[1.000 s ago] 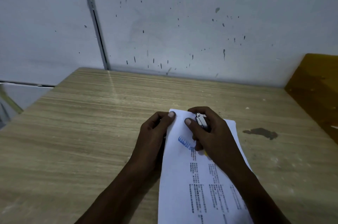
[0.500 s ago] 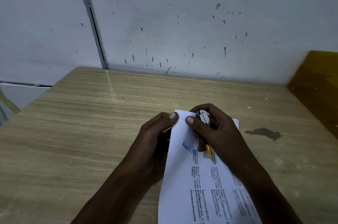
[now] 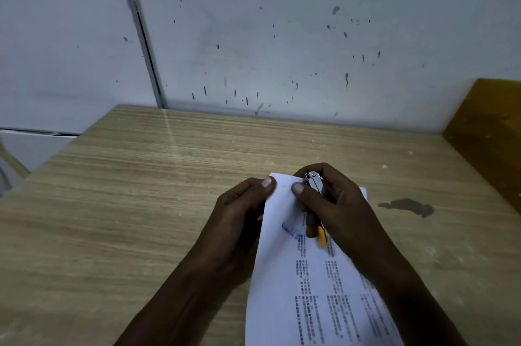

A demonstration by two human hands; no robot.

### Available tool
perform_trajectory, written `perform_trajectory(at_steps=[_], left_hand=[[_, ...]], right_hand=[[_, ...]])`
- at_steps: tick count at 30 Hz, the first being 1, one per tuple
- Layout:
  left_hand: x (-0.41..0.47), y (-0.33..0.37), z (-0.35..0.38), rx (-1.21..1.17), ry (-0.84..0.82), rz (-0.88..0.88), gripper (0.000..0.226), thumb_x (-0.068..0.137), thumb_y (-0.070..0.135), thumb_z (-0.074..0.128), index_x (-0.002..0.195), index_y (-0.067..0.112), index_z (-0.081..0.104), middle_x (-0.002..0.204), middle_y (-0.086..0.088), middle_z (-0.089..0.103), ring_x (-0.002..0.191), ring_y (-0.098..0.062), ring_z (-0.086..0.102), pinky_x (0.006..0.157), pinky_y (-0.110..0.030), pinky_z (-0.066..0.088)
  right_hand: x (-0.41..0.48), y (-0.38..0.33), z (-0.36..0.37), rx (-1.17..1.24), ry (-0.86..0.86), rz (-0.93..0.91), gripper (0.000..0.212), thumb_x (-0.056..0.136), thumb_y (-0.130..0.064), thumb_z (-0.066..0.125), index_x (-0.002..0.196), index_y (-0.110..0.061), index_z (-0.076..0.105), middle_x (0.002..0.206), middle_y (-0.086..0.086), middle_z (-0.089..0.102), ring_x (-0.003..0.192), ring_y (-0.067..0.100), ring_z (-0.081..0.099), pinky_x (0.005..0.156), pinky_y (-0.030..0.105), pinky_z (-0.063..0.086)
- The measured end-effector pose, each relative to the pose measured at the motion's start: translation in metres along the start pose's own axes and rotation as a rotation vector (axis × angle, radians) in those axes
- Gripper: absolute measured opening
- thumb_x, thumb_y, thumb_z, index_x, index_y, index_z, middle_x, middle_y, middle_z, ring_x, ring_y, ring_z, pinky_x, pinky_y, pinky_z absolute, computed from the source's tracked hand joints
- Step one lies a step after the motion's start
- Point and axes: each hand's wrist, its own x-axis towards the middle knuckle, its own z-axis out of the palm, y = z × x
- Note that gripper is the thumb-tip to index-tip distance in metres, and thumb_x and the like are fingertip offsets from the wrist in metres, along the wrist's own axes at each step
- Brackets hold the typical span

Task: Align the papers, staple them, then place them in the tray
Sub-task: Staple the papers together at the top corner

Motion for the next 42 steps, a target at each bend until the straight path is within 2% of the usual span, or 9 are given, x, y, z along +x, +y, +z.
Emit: perform_trajectory(at_steps=[4, 6, 11, 14, 18, 23, 34, 39, 42], left_hand=[[0.002, -0.004, 0.000, 0.019, 0.018, 0.042, 0.039, 0.098, 0.026, 0.062, 0.105, -0.012, 0.057, 0.095, -0.024, 0.064, 0.082, -0.032, 0.061, 0.069, -0.037, 0.050], [0.000, -0.007, 0.002, 0.141, 0.027, 0.108, 0.031, 0.097, 0.026, 0.063, 0.101, -0.004, 0.067, 0.092, -0.016, 0.073, 0.076, -0.028, 0.070, 0.065, -0.034, 0.055], [0.000, -0.021, 0.003, 0.545, 0.008, 0.293, 0.019, 0.099, 0.027, 0.061, 0.103, 0.019, 0.079, 0.102, -0.001, 0.078, 0.100, -0.019, 0.074, 0.086, -0.036, 0.057], [0.007, -0.027, -0.006, 0.709, 0.009, 0.426, 0.017, 0.096, 0.017, 0.068, 0.109, 0.018, 0.077, 0.109, 0.006, 0.074, 0.109, -0.009, 0.069, 0.086, -0.023, 0.056], [0.008, -0.031, -0.004, 0.617, 0.077, 0.397, 0.034, 0.085, 0.015, 0.079, 0.115, 0.026, 0.067, 0.112, 0.010, 0.072, 0.112, -0.005, 0.068, 0.090, -0.032, 0.061], [0.003, -0.037, 0.004, 0.583, 0.135, 0.465, 0.043, 0.080, 0.013, 0.083, 0.111, 0.034, 0.061, 0.113, 0.015, 0.070, 0.107, -0.006, 0.069, 0.087, -0.019, 0.056], [-0.010, -0.040, 0.017, 0.518, 0.133, 0.574, 0.040, 0.082, 0.011, 0.081, 0.114, 0.027, 0.062, 0.110, 0.011, 0.068, 0.108, -0.011, 0.066, 0.084, -0.012, 0.052], [-0.010, -0.041, 0.016, 0.611, 0.144, 0.637, 0.035, 0.086, 0.015, 0.078, 0.116, 0.028, 0.065, 0.112, 0.011, 0.068, 0.110, -0.011, 0.066, 0.087, -0.016, 0.053], [-0.007, -0.040, 0.015, 0.753, 0.168, 0.691, 0.029, 0.089, 0.026, 0.074, 0.118, 0.022, 0.068, 0.115, 0.012, 0.066, 0.112, -0.005, 0.065, 0.086, -0.013, 0.052]], right_hand=[[-0.007, 0.005, 0.003, 0.052, 0.135, 0.035, 0.009, 0.095, -0.014, 0.060, 0.104, -0.015, 0.061, 0.070, 0.007, 0.065, 0.042, 0.021, 0.054, 0.045, 0.026, 0.047], [-0.011, 0.004, 0.009, 0.082, 0.184, 0.083, 0.014, 0.095, -0.022, 0.061, 0.102, -0.011, 0.057, 0.075, 0.008, 0.069, 0.039, 0.021, 0.053, 0.044, 0.030, 0.046], [-0.014, 0.000, 0.011, 0.199, 0.082, 0.251, 0.042, 0.085, -0.048, 0.067, 0.095, -0.007, 0.068, 0.078, 0.025, 0.072, 0.039, 0.023, 0.054, 0.051, 0.033, 0.050], [-0.013, 0.007, 0.005, 0.252, 0.053, 0.304, 0.030, 0.087, -0.033, 0.069, 0.092, -0.004, 0.070, 0.056, 0.023, 0.059, 0.040, 0.019, 0.052, 0.058, 0.037, 0.052], [-0.009, 0.013, -0.002, 0.461, 0.011, 0.367, 0.013, 0.090, -0.009, 0.061, 0.078, -0.006, 0.066, 0.059, 0.010, 0.041, 0.040, 0.014, 0.040, 0.047, 0.030, 0.047], [-0.009, 0.015, -0.002, 0.511, -0.053, 0.365, 0.017, 0.081, -0.019, 0.062, 0.077, -0.006, 0.053, 0.045, 0.007, 0.038, 0.043, 0.016, 0.037, 0.045, 0.026, 0.044], [-0.011, 0.015, -0.005, 0.641, -0.128, 0.304, 0.018, 0.082, -0.015, 0.062, 0.070, -0.004, 0.056, 0.038, 0.004, 0.036, 0.038, 0.014, 0.038, 0.044, 0.025, 0.044], [-0.010, 0.016, -0.005, 0.610, -0.127, 0.288, 0.015, 0.084, -0.016, 0.062, 0.089, -0.003, 0.057, 0.039, 0.004, 0.038, 0.036, 0.012, 0.038, 0.044, 0.026, 0.042], [-0.009, 0.017, -0.003, 0.550, -0.096, 0.242, 0.015, 0.083, -0.016, 0.067, 0.083, -0.004, 0.058, 0.047, 0.005, 0.045, 0.037, 0.012, 0.041, 0.044, 0.028, 0.042]])
